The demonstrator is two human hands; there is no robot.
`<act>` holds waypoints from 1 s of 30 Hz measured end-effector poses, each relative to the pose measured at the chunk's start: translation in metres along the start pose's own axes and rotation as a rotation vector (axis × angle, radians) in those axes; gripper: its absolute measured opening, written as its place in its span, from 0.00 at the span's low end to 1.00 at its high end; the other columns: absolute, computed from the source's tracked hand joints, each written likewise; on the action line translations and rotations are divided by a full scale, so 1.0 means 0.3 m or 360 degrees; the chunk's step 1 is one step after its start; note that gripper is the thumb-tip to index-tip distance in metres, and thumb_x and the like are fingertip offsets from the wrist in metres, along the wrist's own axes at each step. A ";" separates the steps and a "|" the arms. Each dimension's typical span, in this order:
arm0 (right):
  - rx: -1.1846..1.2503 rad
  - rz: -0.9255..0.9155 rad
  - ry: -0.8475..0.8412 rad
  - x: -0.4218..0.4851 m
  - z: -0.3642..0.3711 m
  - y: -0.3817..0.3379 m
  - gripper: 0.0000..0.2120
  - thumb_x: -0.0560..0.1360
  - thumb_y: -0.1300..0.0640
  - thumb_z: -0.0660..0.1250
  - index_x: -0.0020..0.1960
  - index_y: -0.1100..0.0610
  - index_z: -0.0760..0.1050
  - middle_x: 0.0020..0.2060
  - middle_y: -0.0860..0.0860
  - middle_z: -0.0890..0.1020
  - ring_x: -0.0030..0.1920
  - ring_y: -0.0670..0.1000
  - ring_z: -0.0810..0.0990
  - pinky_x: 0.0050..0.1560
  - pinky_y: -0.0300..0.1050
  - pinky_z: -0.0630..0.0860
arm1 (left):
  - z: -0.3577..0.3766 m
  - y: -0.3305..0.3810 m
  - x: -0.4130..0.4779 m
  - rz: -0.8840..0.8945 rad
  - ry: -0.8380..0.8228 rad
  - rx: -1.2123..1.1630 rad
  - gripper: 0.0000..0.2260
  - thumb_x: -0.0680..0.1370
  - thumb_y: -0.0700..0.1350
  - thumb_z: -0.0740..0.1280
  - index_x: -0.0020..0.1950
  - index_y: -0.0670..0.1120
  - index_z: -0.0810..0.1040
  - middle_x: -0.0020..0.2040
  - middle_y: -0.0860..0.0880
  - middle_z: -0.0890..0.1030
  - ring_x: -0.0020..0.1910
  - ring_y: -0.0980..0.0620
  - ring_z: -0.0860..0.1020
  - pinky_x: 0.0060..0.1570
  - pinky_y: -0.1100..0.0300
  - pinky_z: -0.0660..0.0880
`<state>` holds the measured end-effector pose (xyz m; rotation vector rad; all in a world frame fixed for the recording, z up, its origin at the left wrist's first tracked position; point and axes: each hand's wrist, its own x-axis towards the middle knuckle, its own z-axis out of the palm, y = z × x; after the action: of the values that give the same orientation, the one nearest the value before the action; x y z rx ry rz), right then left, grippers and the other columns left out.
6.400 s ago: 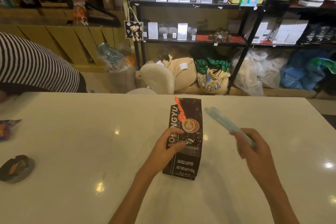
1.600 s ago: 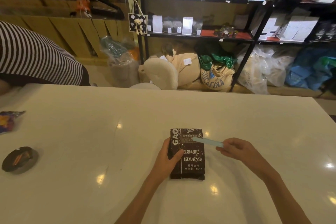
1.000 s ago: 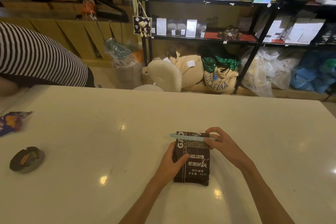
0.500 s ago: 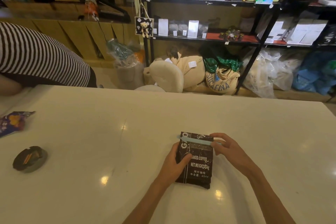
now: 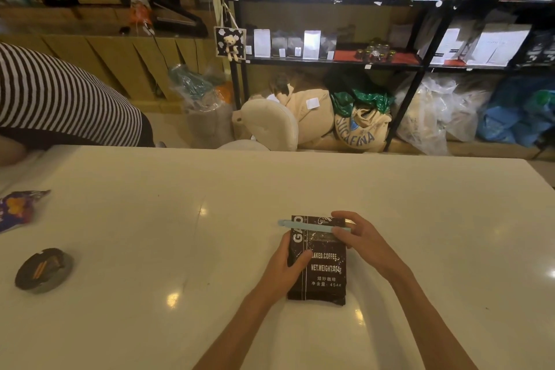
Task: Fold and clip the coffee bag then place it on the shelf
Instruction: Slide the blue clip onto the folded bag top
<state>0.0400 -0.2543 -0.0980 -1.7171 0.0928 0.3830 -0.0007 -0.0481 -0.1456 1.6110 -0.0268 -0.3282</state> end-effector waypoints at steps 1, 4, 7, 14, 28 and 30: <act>0.0008 0.0003 -0.0005 0.001 0.002 -0.002 0.15 0.78 0.57 0.67 0.64 0.52 0.73 0.54 0.54 0.84 0.48 0.49 0.86 0.40 0.37 0.80 | 0.000 -0.002 0.001 -0.0003 -0.0006 0.0005 0.22 0.79 0.48 0.67 0.71 0.52 0.65 0.62 0.50 0.79 0.59 0.55 0.80 0.57 0.51 0.80; 0.0032 0.0016 -0.0011 0.008 0.006 0.006 0.15 0.77 0.58 0.68 0.63 0.53 0.74 0.54 0.55 0.83 0.49 0.51 0.85 0.42 0.39 0.81 | 0.000 -0.005 0.005 -0.0019 -0.0027 -0.0009 0.23 0.79 0.50 0.67 0.72 0.54 0.64 0.62 0.51 0.80 0.59 0.53 0.81 0.57 0.49 0.80; 0.0011 0.0008 -0.0008 0.019 0.013 0.018 0.15 0.76 0.55 0.70 0.62 0.50 0.74 0.56 0.55 0.82 0.53 0.54 0.84 0.47 0.46 0.83 | -0.002 -0.006 0.008 -0.0023 -0.0032 -0.0026 0.22 0.79 0.48 0.67 0.72 0.54 0.64 0.62 0.50 0.80 0.59 0.52 0.81 0.56 0.48 0.80; 0.0307 0.0068 0.0177 0.024 0.077 0.046 0.22 0.70 0.55 0.76 0.61 0.56 0.76 0.51 0.57 0.85 0.49 0.58 0.86 0.50 0.56 0.83 | -0.007 -0.002 0.014 -0.0045 -0.0057 -0.0037 0.20 0.79 0.48 0.67 0.69 0.57 0.65 0.62 0.49 0.79 0.58 0.53 0.81 0.56 0.48 0.80; 0.0659 0.0292 0.0144 0.022 0.138 0.054 0.19 0.69 0.53 0.76 0.57 0.60 0.80 0.48 0.60 0.87 0.49 0.61 0.86 0.53 0.57 0.81 | 0.000 -0.005 0.023 -0.0039 -0.0083 -0.0007 0.18 0.81 0.46 0.64 0.68 0.58 0.63 0.63 0.49 0.77 0.60 0.53 0.80 0.58 0.51 0.79; 0.0632 0.0289 0.0127 0.024 0.136 0.051 0.21 0.67 0.52 0.77 0.57 0.59 0.80 0.48 0.60 0.87 0.49 0.61 0.86 0.53 0.57 0.81 | -0.001 -0.004 0.024 -0.0041 -0.0100 -0.0017 0.20 0.82 0.46 0.63 0.71 0.55 0.61 0.64 0.48 0.77 0.61 0.54 0.79 0.58 0.53 0.78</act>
<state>0.0344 -0.2164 -0.1201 -1.3343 0.3612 0.3998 0.0060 -0.0491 -0.1481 1.5913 -0.0525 -0.3980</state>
